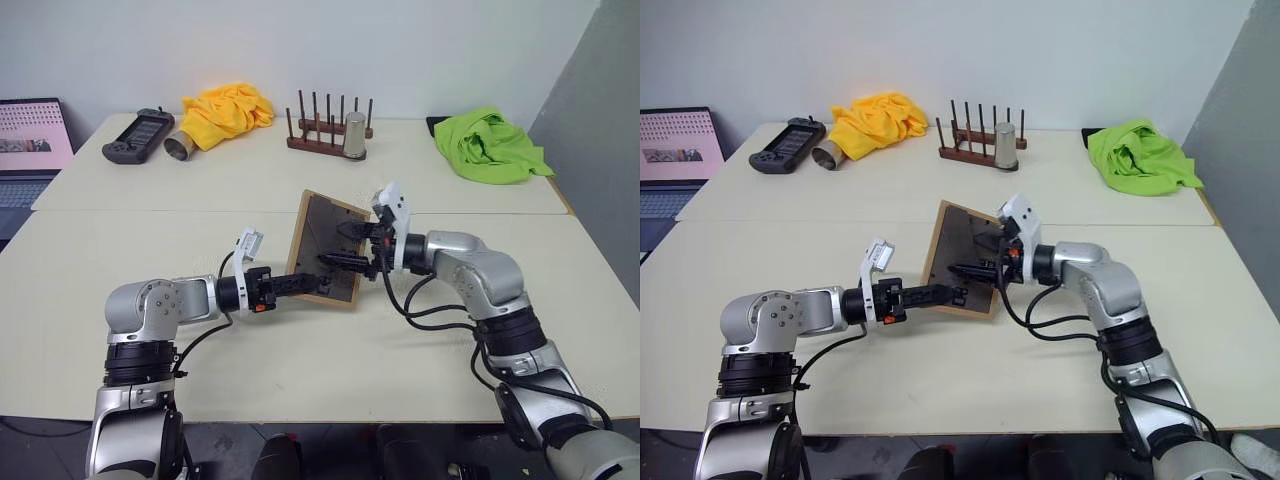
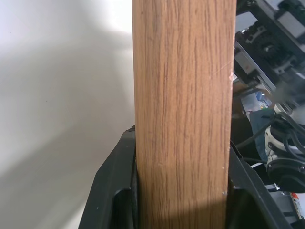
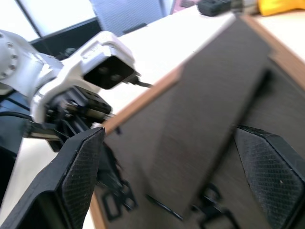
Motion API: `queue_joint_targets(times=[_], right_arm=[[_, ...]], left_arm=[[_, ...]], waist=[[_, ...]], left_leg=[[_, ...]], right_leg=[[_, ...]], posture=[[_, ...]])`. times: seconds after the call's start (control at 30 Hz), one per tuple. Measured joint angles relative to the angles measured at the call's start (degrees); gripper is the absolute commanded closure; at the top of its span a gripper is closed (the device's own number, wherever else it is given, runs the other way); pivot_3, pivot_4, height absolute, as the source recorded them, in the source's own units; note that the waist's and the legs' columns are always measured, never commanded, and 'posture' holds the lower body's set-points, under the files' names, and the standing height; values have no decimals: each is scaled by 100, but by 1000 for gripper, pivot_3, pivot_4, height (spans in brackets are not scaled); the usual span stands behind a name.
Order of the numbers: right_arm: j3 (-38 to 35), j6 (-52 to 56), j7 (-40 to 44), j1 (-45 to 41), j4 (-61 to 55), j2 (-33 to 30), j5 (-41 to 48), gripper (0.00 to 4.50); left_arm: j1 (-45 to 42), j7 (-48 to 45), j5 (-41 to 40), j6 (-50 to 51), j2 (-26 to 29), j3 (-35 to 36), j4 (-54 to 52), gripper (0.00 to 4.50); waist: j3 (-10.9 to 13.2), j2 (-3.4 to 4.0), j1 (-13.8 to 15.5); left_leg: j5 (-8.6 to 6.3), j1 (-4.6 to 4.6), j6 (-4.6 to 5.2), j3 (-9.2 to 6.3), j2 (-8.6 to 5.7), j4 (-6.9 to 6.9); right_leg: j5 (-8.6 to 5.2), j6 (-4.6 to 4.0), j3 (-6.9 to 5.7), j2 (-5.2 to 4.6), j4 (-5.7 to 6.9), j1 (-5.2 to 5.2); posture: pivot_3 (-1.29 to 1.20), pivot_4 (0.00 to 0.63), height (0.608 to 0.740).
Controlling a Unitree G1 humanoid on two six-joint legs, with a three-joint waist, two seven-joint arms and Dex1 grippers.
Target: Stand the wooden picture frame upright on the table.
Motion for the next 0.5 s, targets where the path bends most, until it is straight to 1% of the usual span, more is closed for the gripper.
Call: queue_joint_targets(times=[0.1,0.27,0.4,0.47,0.5], right_arm=[[-26,230,90,25,-277,-58,176,11],[-244,741,438,277,-844,-517,717,11],[-281,851,521,482,-992,-797,832,11],[-280,753,574,596,-1061,-1088,760,11],[-286,605,652,760,-1089,-1430,645,11]], left_arm=[[9,38,-94,17,3,76,-8,3210],[34,126,-253,168,39,171,-29,3210],[29,204,-480,435,24,184,-47,3210],[16,275,-588,588,25,213,-54,3210],[12,282,-677,733,39,238,-76,3210]], waist=[[0,0,7],[0,0,27],[0,0,17],[0,0,24],[0,0,30]], left_leg=[[0,-1,0,0,0,0],[0,-1,0,-1,-1,-1],[0,0,0,0,0,-1],[0,-1,1,0,-1,-1],[-1,-3,1,1,-1,-2]], right_leg=[[0,0,0,0,0,0],[0,0,-1,0,-4,1],[0,1,0,0,-5,1],[-1,1,0,0,-8,1],[-1,2,0,0,-16,2]], posture=[[0,150,740],[0,150,740],[0,150,740],[0,150,740],[0,150,740]])
